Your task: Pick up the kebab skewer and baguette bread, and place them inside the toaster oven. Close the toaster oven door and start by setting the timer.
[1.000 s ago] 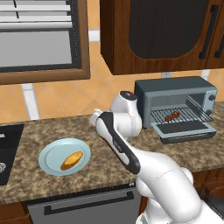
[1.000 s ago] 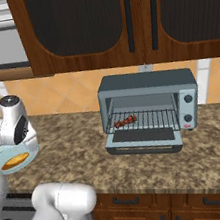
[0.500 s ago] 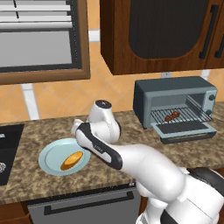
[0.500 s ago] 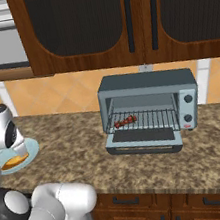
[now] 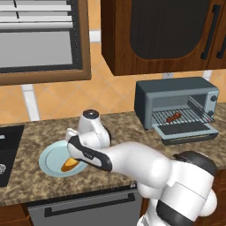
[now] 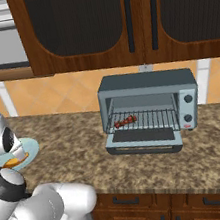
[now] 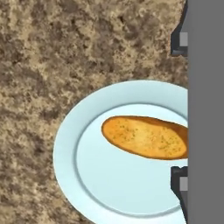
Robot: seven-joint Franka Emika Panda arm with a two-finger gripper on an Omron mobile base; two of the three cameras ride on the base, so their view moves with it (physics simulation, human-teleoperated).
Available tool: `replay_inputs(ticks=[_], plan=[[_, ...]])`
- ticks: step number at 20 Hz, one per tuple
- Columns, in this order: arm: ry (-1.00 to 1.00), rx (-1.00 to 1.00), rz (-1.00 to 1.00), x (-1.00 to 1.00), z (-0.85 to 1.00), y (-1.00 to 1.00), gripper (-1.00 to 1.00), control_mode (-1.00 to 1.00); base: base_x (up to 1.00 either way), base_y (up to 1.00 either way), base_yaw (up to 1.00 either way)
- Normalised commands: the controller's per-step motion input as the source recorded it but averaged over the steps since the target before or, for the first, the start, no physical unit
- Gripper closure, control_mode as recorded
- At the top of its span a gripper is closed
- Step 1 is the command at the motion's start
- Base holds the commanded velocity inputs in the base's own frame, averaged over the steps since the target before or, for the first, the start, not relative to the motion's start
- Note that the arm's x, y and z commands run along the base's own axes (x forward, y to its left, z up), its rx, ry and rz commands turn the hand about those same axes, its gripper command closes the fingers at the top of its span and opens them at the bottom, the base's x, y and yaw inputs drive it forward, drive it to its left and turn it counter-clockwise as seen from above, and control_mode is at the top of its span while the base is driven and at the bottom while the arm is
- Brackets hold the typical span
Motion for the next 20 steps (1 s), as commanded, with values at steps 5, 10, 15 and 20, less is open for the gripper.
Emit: replay_inputs(ticks=[5, 10, 15, 20], plan=[[0.05, 0.00, 0.02, 0.31, -0.13, 0.41, -1.00, -1.00, 0.00, 0.00, 0.00], [0.13, 0.00, 0.04, 0.17, -0.30, 0.21, -1.00, -1.00, 0.00, 0.00, 0.00], [0.08, -0.02, 0.03, 0.00, -0.29, 0.06, -1.00, -1.00, 0.00, 0.00, 0.00], [0.06, -0.07, 0.01, 0.00, -0.28, 0.13, -1.00, -1.00, 0.00, 0.00, 0.00]])
